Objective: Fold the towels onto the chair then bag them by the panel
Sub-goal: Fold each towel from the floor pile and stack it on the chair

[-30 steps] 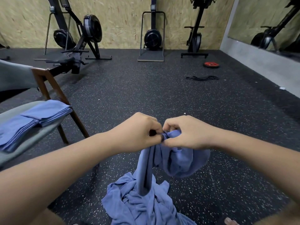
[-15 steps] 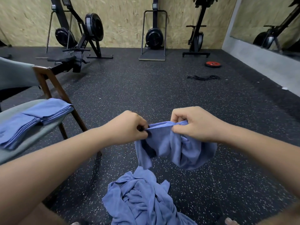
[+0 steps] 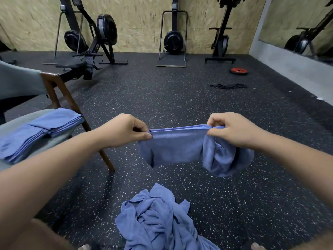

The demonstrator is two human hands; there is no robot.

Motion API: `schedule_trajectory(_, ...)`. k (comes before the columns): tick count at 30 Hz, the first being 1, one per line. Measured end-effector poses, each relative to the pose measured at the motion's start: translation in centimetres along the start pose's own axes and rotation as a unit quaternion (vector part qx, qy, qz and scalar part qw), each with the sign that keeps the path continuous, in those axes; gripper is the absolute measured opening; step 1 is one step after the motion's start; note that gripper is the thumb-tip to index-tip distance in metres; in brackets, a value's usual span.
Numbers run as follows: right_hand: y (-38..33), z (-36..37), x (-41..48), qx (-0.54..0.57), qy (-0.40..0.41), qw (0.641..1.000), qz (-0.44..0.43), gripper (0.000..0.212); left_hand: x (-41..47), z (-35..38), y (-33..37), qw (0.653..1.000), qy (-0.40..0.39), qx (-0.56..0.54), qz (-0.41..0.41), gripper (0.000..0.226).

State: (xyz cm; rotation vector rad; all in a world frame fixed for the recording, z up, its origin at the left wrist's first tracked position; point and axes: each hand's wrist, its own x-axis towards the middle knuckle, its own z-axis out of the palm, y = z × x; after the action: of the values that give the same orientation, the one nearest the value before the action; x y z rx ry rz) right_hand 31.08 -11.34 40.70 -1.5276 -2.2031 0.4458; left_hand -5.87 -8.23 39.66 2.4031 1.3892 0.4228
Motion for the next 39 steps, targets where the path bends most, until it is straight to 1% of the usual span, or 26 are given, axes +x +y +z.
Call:
schedule_trajectory(7,1.1,0.0,0.3,0.011,0.0,1.0,0.01,0.008,-0.3,-0.7,-0.7,0.999,0.019,-0.019,-0.02,0.011)
schedule_trajectory(9,1.3,0.1,0.4,0.013,-0.002,1.0,0.017,0.008,-0.3,-0.6,-0.7,0.998,0.032,-0.051,-0.025,0.014)
schedule_trajectory(12,1.6,0.2,0.3,0.019,-0.006,0.999,0.03,0.009,-0.4,-0.3,-0.3,0.986,0.055,-0.155,-0.016,0.021)
schedule_trajectory(14,1.8,0.4,0.3,0.024,-0.011,0.999,0.037,0.008,-0.4,-0.1,0.0,0.976,0.072,-0.204,-0.004,0.024)
schedule_trajectory(17,2.0,0.6,0.3,0.021,-0.02,0.999,0.039,0.007,-0.3,0.4,0.4,0.967,0.103,-0.234,0.005,0.028)
schedule_trajectory(21,2.0,0.6,0.4,0.032,-0.025,0.999,0.034,0.006,0.0,0.8,0.4,0.954,0.148,-0.259,-0.013,0.033)
schedule_trajectory(25,2.0,0.8,0.3,0.042,-0.034,0.998,0.031,0.007,0.1,1.1,0.5,0.94,0.159,-0.302,-0.023,0.041)
schedule_trajectory(29,2.2,0.9,0.2,0.04,-0.044,0.998,0.034,0.009,0.0,1.3,0.7,0.953,0.145,-0.266,-0.005,0.043)
schedule_trajectory(31,2.2,0.9,0.2,0.04,-0.048,0.997,0.036,0.009,0.0,1.2,1.0,0.964,0.151,-0.22,0.004,0.042)
schedule_trajectory(33,2.2,0.8,0.1,0.037,-0.049,0.997,0.038,0.009,0.0,1.2,0.9,0.967,0.164,-0.197,0.002,0.041)
schedule_trajectory(39,2.5,1.0,0.3,0.028,-0.051,0.997,0.042,0.008,0.2,1.1,1.4,0.965,0.168,-0.196,-0.036,0.026)
